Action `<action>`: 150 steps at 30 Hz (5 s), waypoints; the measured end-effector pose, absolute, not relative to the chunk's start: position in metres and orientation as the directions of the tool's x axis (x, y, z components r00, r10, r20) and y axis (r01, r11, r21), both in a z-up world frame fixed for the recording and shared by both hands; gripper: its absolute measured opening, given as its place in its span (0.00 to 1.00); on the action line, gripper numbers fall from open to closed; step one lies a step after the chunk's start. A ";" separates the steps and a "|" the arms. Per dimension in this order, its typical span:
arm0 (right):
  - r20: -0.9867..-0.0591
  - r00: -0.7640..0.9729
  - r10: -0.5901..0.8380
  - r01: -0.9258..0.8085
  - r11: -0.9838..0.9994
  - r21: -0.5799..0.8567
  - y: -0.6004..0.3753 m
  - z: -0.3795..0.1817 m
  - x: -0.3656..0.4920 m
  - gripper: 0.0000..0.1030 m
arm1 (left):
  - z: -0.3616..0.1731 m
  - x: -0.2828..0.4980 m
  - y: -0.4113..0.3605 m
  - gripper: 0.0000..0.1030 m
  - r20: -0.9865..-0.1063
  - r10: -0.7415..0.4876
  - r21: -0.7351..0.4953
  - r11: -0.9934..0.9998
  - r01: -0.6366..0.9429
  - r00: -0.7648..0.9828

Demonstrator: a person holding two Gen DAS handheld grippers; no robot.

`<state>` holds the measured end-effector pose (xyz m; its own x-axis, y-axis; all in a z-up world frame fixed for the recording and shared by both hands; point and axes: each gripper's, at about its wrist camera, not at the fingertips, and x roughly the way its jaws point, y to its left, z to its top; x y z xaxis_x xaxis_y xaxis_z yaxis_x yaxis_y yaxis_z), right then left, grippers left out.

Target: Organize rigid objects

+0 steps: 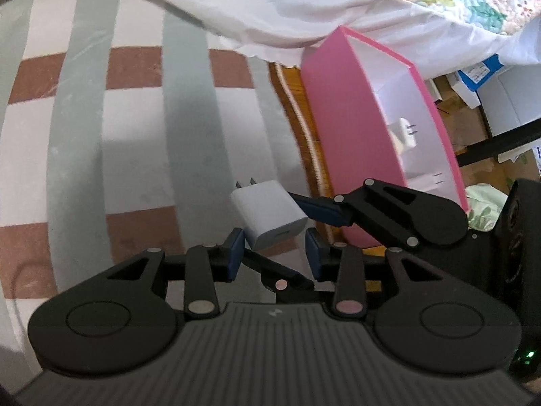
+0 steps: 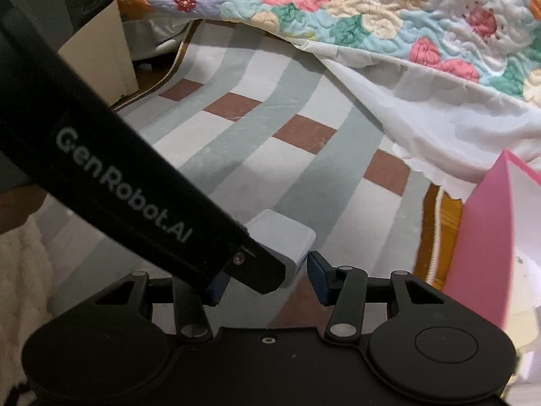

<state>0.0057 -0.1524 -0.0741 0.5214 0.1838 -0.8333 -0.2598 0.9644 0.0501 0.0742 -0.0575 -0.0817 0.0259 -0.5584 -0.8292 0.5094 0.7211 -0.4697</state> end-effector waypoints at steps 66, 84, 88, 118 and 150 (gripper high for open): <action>-0.770 0.638 -0.022 0.230 0.959 0.163 -0.310 0.042 -0.100 0.64 | 0.044 -0.013 -0.134 0.48 -0.834 -0.515 -0.310 0.734 0.605 0.198; -0.759 0.651 0.027 0.116 0.984 0.134 -0.256 0.096 -0.115 0.67 | 0.064 -0.031 -0.050 0.60 -0.826 -0.452 -0.282 0.848 0.449 0.336; -0.782 0.623 0.022 0.122 0.985 0.125 -0.251 0.091 -0.112 0.67 | 0.060 -0.030 -0.045 0.61 -0.837 -0.430 -0.266 0.860 0.436 0.338; -0.919 0.366 -0.143 0.299 0.954 -0.030 -0.236 0.066 -0.091 0.94 | 0.040 -0.027 -0.030 0.89 -0.930 -0.176 -0.064 0.941 0.331 0.323; -0.928 0.337 -0.158 0.272 0.960 -0.064 -0.235 0.062 -0.093 0.94 | 0.032 -0.027 -0.032 0.89 -0.946 -0.118 0.004 0.927 0.375 0.303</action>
<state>-0.0928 -0.2352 0.0619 0.3370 -0.1575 -0.9282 0.2715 0.9603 -0.0644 -0.0269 -0.0316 0.0324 0.3035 -0.1180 -0.9455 0.3745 0.9272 0.0044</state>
